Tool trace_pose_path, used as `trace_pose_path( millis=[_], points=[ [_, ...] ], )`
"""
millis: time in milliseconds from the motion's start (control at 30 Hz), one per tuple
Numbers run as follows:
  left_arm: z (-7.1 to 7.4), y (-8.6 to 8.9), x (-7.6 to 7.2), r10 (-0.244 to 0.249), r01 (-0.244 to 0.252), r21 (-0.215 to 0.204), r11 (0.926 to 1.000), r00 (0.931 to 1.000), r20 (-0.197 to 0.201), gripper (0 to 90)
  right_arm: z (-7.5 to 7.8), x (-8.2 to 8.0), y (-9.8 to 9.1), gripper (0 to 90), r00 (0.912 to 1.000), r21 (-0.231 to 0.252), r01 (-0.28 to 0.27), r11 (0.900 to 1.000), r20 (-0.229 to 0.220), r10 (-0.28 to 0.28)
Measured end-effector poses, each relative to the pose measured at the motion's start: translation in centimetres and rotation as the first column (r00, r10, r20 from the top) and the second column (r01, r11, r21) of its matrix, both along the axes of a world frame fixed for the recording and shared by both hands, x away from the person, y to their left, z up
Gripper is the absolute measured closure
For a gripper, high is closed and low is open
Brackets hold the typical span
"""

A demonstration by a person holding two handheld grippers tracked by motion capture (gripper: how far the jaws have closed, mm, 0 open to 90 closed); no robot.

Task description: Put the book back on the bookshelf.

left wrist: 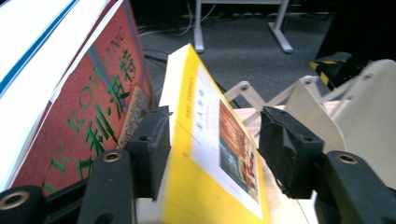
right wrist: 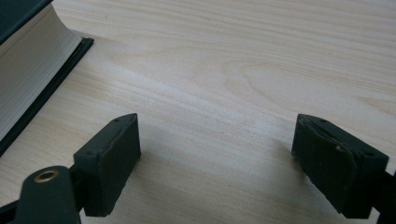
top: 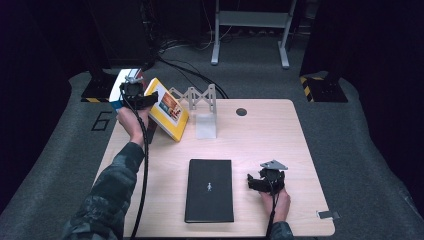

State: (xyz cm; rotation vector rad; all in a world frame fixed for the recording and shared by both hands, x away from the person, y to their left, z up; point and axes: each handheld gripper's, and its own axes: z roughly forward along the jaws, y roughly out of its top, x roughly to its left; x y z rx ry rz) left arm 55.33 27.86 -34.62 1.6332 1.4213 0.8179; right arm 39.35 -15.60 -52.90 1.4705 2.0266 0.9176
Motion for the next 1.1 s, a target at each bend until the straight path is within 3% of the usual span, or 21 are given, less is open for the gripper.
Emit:
trace_pose_path(
  millis=[100, 200, 433, 567, 667, 967, 1100],
  points=[
    [0.3, 0.0, -0.9, -0.047, 0.047, -0.003, 0.9989, 0.9988, 0.012, 38.2, 0.0, 0.0, 0.0, 14.9, 1.0000, 0.000, 0.000, 1.0000, 0.000, 0.000],
    [0.6, -0.1, -1.8, -0.104, 0.104, -0.008, 0.9945, 0.9945, -0.009, 32.8, 0.0, 0.0, 0.0, 14.8, 1.0000, 0.000, -0.001, 1.0000, 0.000, 0.001],
    [-0.4, 0.2, -3.3, -0.214, 0.212, -0.036, 0.9767, 0.9747, -0.066, 23.8, 0.0, 0.0, 0.0, 14.8, 1.0000, 0.001, -0.001, 1.0000, 0.000, 0.001],
    [-1.3, 0.7, -4.3, -0.235, 0.232, -0.039, 0.9719, 0.9680, -0.088, 20.9, 0.0, 0.0, 0.0, 14.8, 1.0000, 0.001, -0.002, 1.0000, -0.001, 0.002],
    [-2.0, 1.1, -5.0, -0.255, 0.252, -0.036, 0.9670, 0.9598, -0.118, 16.5, 0.0, 0.0, 0.0, 14.8, 1.0000, 0.002, -0.001, 1.0000, -0.001, 0.001],
    [-4.6, 2.1, -7.8, -0.318, 0.318, -0.022, 0.9477, 0.9349, -0.158, 9.0, 0.0, -0.1, 0.1, 14.1, 1.0000, -0.004, -0.001, 1.0000, -0.005, 0.001],
    [-5.9, 2.4, -8.9, -0.336, 0.338, -0.022, 0.9409, 0.9248, -0.178, 6.0, 0.1, -0.1, 0.3, 9.6, 0.9997, 0.002, -0.005, 1.0000, -0.023, 0.005]
  ],
)
